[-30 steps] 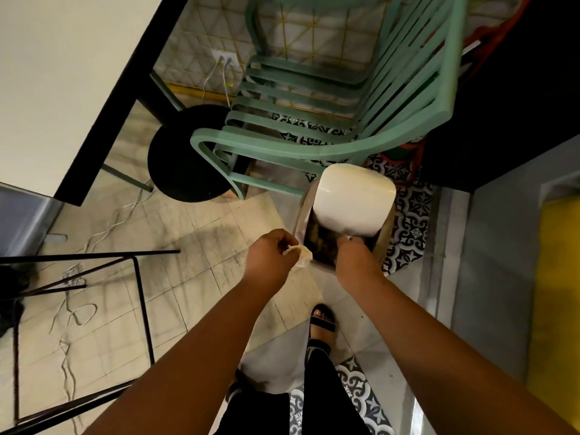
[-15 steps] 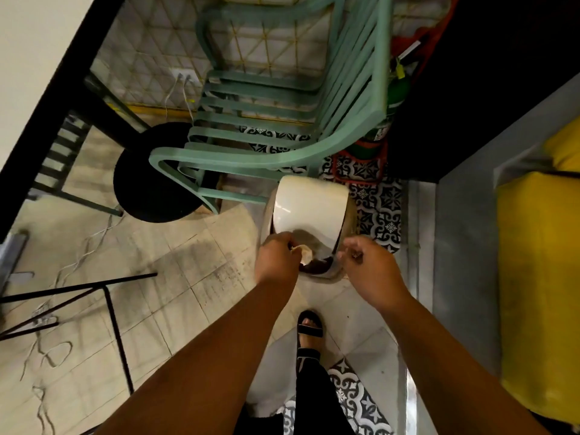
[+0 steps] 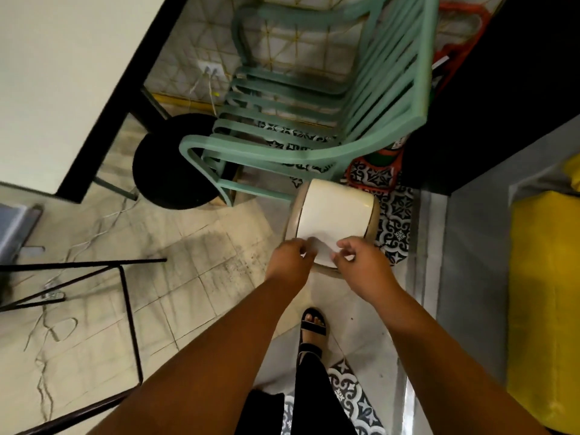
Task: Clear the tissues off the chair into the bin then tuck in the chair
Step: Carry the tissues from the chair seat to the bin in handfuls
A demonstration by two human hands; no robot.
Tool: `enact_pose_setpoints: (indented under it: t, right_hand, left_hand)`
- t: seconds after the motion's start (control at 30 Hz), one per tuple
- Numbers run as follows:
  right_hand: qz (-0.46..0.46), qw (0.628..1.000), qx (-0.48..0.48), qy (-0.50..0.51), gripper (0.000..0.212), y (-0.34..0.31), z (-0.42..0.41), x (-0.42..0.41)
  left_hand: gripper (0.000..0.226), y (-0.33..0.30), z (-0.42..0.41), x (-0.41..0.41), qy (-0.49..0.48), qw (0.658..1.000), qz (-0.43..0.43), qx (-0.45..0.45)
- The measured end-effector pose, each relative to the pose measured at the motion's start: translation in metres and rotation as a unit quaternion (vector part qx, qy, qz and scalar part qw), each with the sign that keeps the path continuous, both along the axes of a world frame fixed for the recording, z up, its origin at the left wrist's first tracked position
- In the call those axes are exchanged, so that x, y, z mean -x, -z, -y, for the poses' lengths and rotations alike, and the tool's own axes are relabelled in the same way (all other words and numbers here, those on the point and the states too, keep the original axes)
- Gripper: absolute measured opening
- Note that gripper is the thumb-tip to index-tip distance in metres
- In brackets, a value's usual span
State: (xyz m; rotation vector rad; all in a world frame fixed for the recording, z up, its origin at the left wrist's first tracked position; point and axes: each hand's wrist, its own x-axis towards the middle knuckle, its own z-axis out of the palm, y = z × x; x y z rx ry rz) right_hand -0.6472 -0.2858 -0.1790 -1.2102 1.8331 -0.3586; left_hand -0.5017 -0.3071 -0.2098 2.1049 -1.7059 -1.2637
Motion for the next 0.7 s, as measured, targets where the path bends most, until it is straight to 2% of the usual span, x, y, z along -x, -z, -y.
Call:
enact_pose_setpoints:
  t: [0.17,0.33,0.47,0.53,0.6,0.7]
  right_hand:
    - [-0.007,0.993,-0.012,-0.119,0.039,-0.021,0.017,-0.078]
    - [-0.049,0.961,-0.027,-0.272,0.041,-0.045,0.015,-0.180]
    - [-0.060,0.924,-0.014,-0.376,0.040,-0.072,0.002,-0.281]
    - [-0.055,0.904,0.017,-0.424,0.029,-0.087,-0.013,-0.346]
    - [-0.049,0.892,0.052,-0.447,0.022,-0.102,-0.022,-0.394]
    - [-0.020,0.883,0.076,-0.463,0.027,-0.122,-0.043,-0.478]
  left_hand:
    - [0.029,-0.025,-0.004,-0.071,-0.072,0.997,-0.005,0.008]
    - [0.041,-0.053,-0.027,-0.173,-0.155,0.987,-0.042,0.009]
    - [0.038,-0.092,-0.064,-0.267,-0.238,0.967,-0.059,0.063]
    - [0.035,-0.116,-0.090,-0.325,-0.284,0.953,-0.051,0.096]
    - [0.031,-0.137,-0.108,-0.368,-0.321,0.938,-0.053,0.118]
    - [0.027,-0.169,-0.146,-0.449,-0.368,0.913,-0.045,0.167]
